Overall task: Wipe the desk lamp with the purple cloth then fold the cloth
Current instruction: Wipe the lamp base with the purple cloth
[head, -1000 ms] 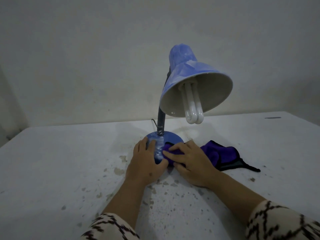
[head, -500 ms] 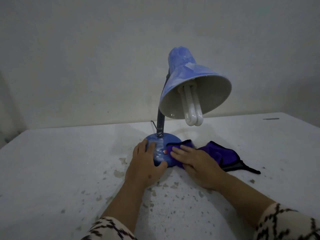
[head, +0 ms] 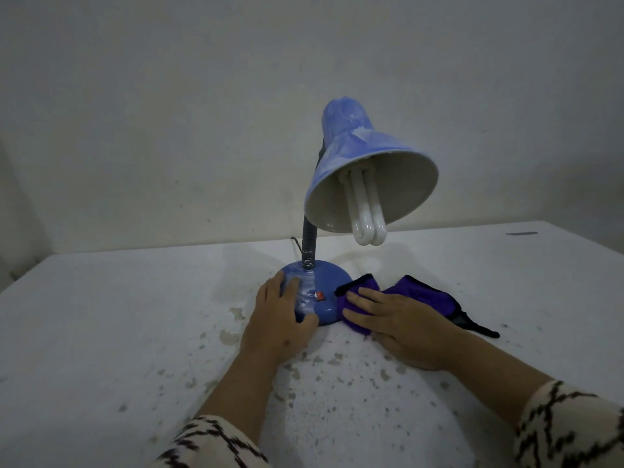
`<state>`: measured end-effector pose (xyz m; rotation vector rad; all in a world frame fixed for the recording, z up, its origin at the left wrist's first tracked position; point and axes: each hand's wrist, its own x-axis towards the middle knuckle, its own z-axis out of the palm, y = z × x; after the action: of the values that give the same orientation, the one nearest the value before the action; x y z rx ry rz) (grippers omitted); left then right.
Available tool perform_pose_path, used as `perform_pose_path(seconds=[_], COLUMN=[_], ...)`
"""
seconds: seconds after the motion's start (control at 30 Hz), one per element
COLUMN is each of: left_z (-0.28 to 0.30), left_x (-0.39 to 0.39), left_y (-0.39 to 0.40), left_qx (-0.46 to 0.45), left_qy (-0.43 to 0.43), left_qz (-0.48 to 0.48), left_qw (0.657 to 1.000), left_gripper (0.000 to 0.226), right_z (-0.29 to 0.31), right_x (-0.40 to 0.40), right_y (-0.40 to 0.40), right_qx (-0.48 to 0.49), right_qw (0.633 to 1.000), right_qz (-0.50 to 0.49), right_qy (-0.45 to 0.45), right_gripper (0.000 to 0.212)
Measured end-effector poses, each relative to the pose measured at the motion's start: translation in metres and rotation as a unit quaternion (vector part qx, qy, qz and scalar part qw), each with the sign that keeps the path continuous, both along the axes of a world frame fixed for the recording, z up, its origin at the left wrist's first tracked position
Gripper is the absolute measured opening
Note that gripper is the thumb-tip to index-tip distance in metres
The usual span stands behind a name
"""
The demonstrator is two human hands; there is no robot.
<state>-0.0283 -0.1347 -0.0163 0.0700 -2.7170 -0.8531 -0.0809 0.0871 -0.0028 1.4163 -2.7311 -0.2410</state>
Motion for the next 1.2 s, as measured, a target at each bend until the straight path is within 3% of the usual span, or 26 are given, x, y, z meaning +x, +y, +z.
perform_pose_path(seconds=[0.37, 0.73, 0.87, 1.2], left_z=[-0.002, -0.003, -0.004, -0.006], left_x=[-0.004, -0.004, -0.004, -0.007], left_y=[0.000, -0.001, -0.002, -0.002], left_qx=[-0.018, -0.007, 0.001, 0.000], left_qy=[-0.015, 0.001, 0.000, 0.002], left_qz=[0.018, 0.011, 0.009, 0.007], left_qw=[1.000, 1.000, 1.000, 1.000], left_gripper=[0.072, 0.073, 0.074, 0.073], right_z=[-0.006, 0.022, 0.027, 0.023], right_x=[0.010, -0.015, -0.035, -0.042], right_y=[-0.004, -0.054, -0.078, -0.084], right_qx=[-0.080, -0.141, -0.126, -0.191], right_qw=[0.995, 0.969, 0.970, 0.952], right_qz=[-0.056, -0.126, -0.144, -0.172], right_qy=[-0.019, -0.159, -0.151, -0.165], right_gripper=[0.057, 0.050, 0.046, 0.049])
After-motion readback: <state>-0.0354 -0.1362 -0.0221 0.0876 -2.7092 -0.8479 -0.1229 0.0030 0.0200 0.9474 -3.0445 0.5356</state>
